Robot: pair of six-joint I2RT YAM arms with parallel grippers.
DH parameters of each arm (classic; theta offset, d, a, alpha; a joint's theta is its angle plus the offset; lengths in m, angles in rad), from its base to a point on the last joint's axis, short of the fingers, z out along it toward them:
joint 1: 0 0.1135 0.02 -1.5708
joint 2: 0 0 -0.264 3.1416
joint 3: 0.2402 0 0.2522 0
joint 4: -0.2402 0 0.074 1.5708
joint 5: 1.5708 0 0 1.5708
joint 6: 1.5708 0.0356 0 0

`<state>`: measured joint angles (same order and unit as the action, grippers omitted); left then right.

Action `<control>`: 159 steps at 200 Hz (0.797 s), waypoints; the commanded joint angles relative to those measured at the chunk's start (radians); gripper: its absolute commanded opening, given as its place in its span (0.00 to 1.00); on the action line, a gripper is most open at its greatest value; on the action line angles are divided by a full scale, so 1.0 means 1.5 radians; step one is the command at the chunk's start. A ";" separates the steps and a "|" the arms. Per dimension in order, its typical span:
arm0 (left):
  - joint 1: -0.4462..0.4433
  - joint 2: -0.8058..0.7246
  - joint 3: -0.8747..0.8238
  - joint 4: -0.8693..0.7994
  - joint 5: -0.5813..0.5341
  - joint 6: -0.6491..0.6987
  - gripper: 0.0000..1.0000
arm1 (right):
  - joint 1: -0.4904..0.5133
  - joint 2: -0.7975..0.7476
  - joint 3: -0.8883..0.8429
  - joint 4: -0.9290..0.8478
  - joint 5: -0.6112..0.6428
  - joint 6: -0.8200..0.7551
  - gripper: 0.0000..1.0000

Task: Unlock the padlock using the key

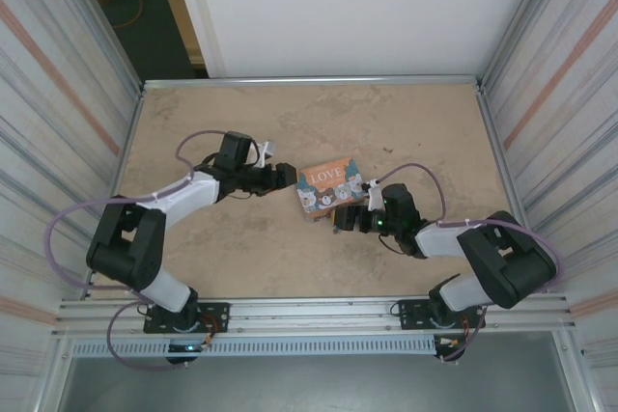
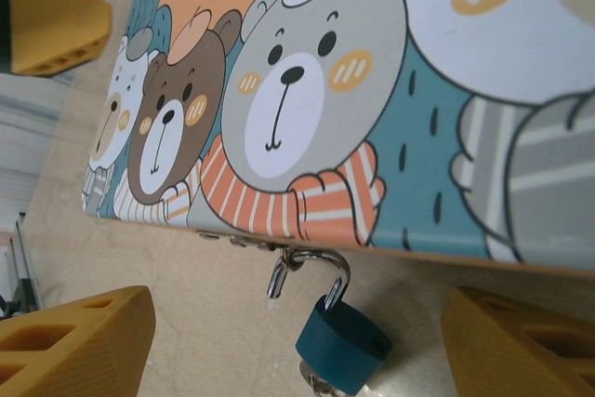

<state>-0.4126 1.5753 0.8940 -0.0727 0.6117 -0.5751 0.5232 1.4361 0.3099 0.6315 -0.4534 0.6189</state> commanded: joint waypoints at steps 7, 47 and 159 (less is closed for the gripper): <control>-0.007 0.037 0.027 0.007 0.026 0.029 0.70 | -0.001 0.022 0.016 0.034 -0.022 -0.019 0.77; -0.025 0.076 0.039 0.006 0.025 0.032 0.67 | -0.001 0.035 0.021 0.039 -0.030 -0.025 0.72; -0.052 0.108 0.035 -0.036 -0.039 0.037 0.62 | 0.002 0.088 0.039 0.096 -0.067 -0.025 0.59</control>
<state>-0.4801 1.7199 0.9390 -0.0780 0.5987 -0.5453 0.5232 1.5524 0.3389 0.7231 -0.5232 0.5934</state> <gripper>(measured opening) 0.626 0.597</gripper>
